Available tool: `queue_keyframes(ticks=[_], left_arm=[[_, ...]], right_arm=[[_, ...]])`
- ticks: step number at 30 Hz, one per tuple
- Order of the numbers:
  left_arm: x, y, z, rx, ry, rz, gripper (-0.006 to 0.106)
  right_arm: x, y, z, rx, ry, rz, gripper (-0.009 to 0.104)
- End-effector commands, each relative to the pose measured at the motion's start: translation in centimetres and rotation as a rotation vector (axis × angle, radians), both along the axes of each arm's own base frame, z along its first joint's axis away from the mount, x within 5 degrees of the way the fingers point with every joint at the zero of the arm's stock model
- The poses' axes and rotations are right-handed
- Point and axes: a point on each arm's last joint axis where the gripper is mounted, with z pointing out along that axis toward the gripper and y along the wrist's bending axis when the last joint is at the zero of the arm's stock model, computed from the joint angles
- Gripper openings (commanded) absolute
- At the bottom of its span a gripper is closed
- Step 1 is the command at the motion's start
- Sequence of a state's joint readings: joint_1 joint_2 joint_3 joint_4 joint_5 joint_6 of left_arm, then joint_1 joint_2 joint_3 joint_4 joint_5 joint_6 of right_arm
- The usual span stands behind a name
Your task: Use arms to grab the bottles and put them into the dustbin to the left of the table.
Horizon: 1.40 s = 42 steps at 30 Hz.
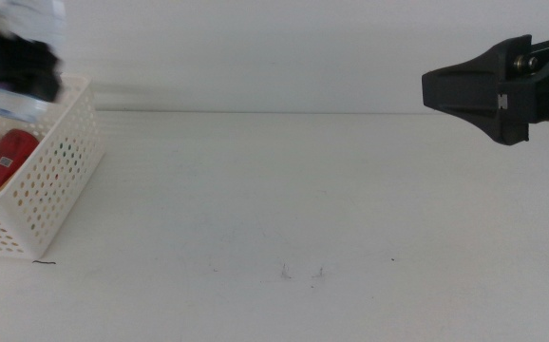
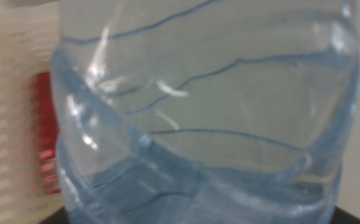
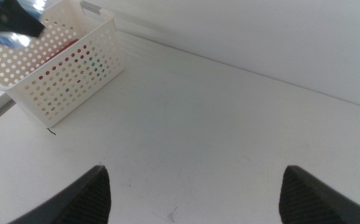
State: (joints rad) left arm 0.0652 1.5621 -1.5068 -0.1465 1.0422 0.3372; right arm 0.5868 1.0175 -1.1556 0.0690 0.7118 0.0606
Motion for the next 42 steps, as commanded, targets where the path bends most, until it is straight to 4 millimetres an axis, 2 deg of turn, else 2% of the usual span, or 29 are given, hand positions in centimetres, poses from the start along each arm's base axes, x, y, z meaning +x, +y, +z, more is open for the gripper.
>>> queue_keyframes(ticks=[1,4,7,12,15,18,21,22,24,27,32,38,42], left_arm=[[0.7,3.1,1.1,0.006,-0.018,0.049,-0.002],[2.1,6.0,0.1,-0.001,0.007,0.109,-0.002],[3.7,8.0,-2.1,-0.005,0.048,0.148,-0.002],[6.1,9.2,-6.2,-0.018,0.1,0.154,0.007],[7.2,9.4,-8.5,-0.035,0.14,0.155,0.026],[7.7,9.6,-9.9,-0.03,0.17,0.134,0.057],[7.8,9.6,-10.8,-0.021,0.197,0.11,0.095],[7.7,9.6,-11.0,-0.018,0.215,0.106,0.094],[7.5,9.5,-10.7,-0.014,0.225,0.102,0.094],[6.8,8.9,-9.2,-0.033,0.227,0.117,0.094],[4.8,6.1,-5.5,-0.036,0.176,0.102,0.091],[0.4,0.7,0.1,-0.023,0.011,-0.004,0.087],[-3.6,-2.4,3.1,-0.039,0.019,-0.081,0.087]], right_arm=[[0.0,-0.2,0.4,0.002,-0.02,-0.008,0.093],[0.0,-0.2,0.4,0.002,-0.02,-0.008,0.093],[0.0,-0.2,0.4,0.002,-0.02,-0.008,0.093],[0.0,-0.2,0.4,0.002,-0.02,-0.008,0.093],[0.0,-0.2,0.4,0.002,-0.02,-0.008,0.093],[0.0,-0.2,0.4,0.002,-0.02,-0.008,0.093],[0.0,-0.2,0.4,0.002,-0.02,-0.008,0.093],[0.0,-0.2,0.4,0.002,-0.02,-0.008,0.093],[0.0,-0.2,0.4,0.002,-0.02,-0.008,0.093],[0.0,-0.2,0.4,0.002,-0.02,-0.008,0.093],[0.0,-0.2,0.4,0.002,-0.02,-0.008,0.093],[0.0,-0.2,0.4,0.004,-0.019,-0.007,0.093],[0.0,-0.2,0.4,0.004,-0.019,-0.007,0.093]])
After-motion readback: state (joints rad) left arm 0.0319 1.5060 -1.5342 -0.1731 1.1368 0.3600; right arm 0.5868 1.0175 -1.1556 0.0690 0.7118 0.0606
